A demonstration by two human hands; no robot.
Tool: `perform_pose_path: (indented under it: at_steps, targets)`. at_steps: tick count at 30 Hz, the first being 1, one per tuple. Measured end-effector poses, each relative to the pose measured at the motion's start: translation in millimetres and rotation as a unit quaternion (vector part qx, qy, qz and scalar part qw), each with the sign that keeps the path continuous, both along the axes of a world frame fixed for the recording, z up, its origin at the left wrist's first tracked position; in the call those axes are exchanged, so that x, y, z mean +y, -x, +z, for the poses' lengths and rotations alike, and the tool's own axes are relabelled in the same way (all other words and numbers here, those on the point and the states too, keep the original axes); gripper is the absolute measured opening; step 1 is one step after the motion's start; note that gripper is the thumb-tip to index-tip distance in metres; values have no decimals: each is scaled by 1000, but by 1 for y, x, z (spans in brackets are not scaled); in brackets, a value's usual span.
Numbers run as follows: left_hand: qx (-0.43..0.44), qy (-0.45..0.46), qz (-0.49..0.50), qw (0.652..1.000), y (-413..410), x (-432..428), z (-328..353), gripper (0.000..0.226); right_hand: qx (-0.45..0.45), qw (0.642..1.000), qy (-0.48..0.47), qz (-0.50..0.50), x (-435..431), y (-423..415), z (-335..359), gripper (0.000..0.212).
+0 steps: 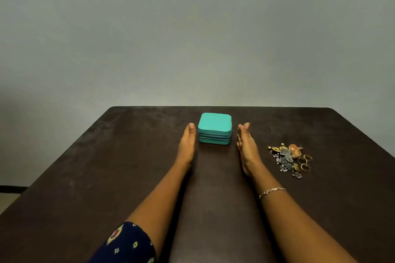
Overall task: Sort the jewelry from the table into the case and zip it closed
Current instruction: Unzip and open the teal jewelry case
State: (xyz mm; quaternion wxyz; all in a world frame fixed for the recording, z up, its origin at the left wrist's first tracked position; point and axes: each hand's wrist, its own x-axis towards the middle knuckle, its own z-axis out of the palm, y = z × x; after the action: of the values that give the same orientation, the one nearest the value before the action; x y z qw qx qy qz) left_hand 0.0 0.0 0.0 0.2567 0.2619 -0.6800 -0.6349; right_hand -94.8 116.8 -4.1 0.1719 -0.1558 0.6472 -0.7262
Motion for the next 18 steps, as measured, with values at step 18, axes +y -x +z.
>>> perform_pose_path:
  at_steps: [18]
  targets:
    - [37,89,37,995,18,5,-13,76,145,986,-60,48,-6,-1,-17,70]
